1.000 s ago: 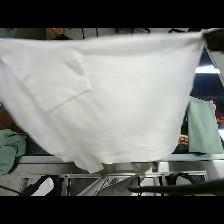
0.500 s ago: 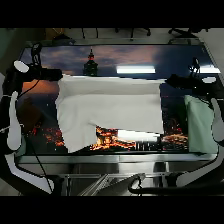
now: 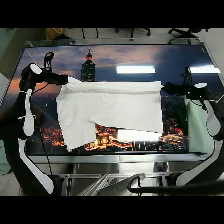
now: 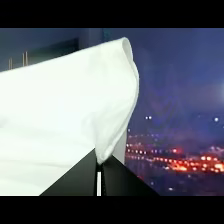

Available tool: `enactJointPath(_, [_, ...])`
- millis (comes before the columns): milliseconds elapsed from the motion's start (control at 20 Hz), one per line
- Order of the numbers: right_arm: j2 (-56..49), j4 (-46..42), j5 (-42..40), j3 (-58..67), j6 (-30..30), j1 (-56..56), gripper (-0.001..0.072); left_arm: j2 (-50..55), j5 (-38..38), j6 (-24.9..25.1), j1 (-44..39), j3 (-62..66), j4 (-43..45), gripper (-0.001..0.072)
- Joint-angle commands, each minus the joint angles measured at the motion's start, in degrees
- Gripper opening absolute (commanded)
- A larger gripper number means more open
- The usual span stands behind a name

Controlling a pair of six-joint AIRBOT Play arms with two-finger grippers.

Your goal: Fold the shirts.

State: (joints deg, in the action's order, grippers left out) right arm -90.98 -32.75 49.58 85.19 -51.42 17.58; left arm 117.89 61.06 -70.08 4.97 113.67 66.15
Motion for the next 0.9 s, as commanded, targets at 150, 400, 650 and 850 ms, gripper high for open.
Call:
enactJointPath(150, [-1.42, -6.23, 3.45, -0.11, -4.83, -1.33, 0.002, 2.71, 0.94, -1.95, 0.02, 0.63, 8.98, 0.001])
enactJointPath(400, [-1.01, -8.66, 3.76, -0.09, -5.42, -3.34, 0.0036, 2.45, 1.79, -2.27, -0.02, 0.7, 8.63, 0.0015])
enactJointPath(650, [7.21, -9.31, 9.53, -0.09, -4.63, -2.36, 0.0374, -1.81, 14.36, -7.76, 1.14, 5.97, 8.68, 0.071])
enactJointPath(850, [16.59, -14.53, 15.32, -0.59, -9.31, 1.27, 0.0374, -14.14, 19.34, -11.04, 4.48, -7.41, 8.83, 0.0688])
